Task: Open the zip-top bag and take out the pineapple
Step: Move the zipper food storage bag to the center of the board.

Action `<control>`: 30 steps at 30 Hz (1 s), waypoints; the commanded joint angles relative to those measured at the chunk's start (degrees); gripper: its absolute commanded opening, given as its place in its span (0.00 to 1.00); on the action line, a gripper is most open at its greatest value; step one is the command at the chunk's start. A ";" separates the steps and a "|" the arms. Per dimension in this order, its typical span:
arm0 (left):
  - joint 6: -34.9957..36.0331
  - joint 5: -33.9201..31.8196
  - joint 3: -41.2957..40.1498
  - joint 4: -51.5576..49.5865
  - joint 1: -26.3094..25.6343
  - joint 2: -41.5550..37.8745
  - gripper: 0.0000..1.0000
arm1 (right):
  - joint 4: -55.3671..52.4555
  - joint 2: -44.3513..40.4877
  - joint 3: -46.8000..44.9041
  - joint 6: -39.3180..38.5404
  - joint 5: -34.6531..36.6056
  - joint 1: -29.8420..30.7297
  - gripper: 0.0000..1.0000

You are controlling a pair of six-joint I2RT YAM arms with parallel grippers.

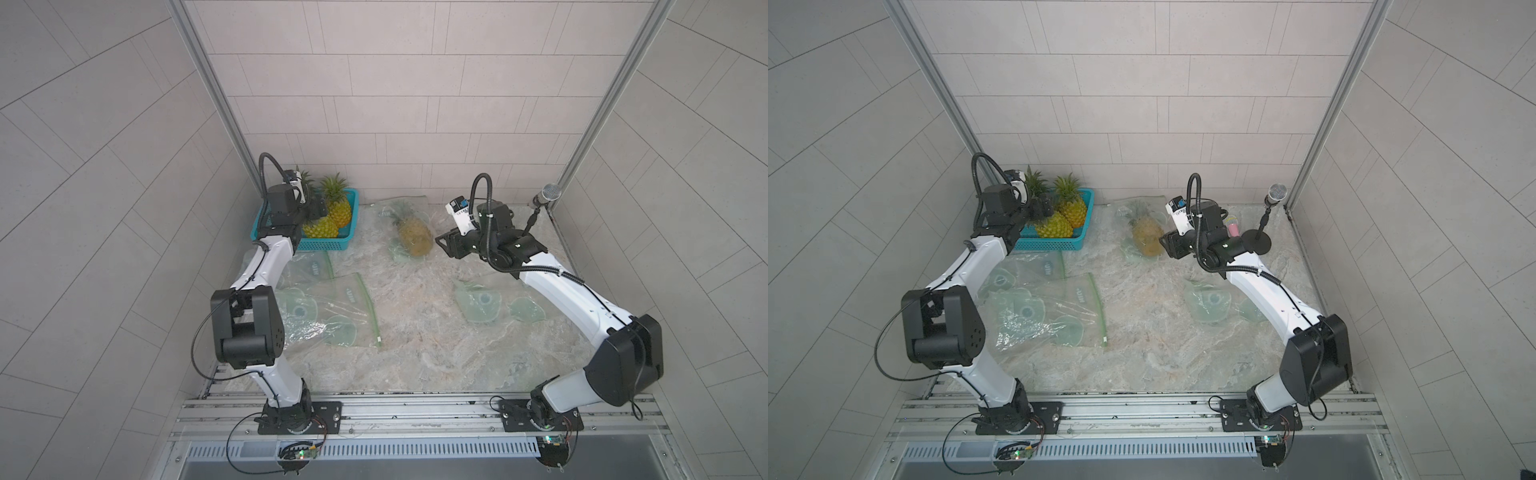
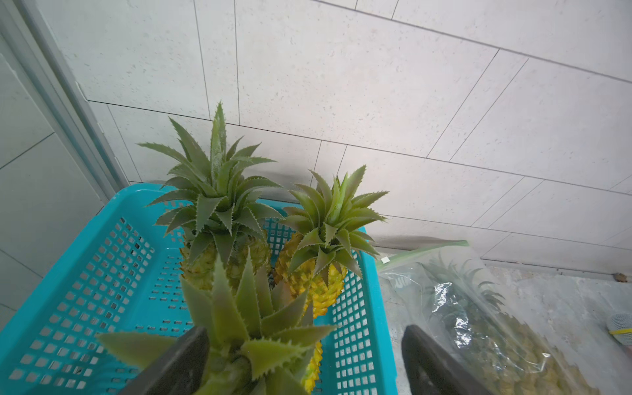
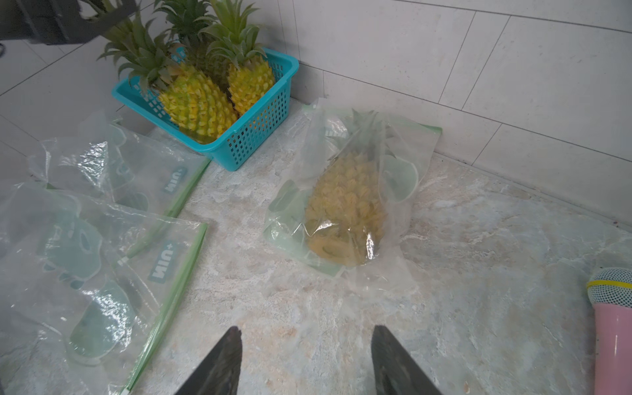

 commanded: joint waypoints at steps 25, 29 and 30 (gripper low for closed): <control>-19.59 13.54 -21.56 -33.68 -2.58 -46.76 0.91 | -21.70 61.54 71.39 2.16 0.68 -2.71 0.63; -19.98 15.70 -23.03 -33.59 -2.94 -45.90 0.90 | -22.80 61.59 71.27 2.46 0.26 -2.71 0.30; -19.94 15.70 -23.15 -33.59 -3.01 -45.54 0.90 | -23.19 61.25 71.07 2.30 0.03 -2.71 0.21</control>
